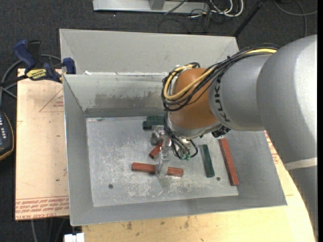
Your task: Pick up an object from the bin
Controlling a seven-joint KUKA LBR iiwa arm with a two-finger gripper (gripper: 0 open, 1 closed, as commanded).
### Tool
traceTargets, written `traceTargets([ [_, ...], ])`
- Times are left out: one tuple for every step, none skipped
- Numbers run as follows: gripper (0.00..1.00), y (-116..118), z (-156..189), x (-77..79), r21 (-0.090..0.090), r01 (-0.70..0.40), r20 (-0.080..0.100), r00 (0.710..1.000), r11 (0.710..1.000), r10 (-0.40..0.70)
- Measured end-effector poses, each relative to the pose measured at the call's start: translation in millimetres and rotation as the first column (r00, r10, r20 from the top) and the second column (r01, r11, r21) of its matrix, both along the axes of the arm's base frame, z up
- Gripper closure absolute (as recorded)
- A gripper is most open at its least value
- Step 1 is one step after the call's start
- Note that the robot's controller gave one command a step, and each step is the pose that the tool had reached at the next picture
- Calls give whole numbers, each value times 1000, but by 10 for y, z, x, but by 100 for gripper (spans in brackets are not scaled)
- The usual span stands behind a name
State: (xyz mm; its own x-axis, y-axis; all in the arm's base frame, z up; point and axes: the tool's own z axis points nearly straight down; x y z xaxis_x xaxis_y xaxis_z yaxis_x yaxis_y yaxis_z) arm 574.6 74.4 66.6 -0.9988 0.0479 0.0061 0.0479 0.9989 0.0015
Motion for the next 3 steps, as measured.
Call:
traceTargets([
  [0,-282,59,427,1,0,5,1000,1000,0],
  [100,-274,93,435,1,-2,8,1000,1000,2],
  [100,-149,947,492,0,-47,18,999,999,47],
])
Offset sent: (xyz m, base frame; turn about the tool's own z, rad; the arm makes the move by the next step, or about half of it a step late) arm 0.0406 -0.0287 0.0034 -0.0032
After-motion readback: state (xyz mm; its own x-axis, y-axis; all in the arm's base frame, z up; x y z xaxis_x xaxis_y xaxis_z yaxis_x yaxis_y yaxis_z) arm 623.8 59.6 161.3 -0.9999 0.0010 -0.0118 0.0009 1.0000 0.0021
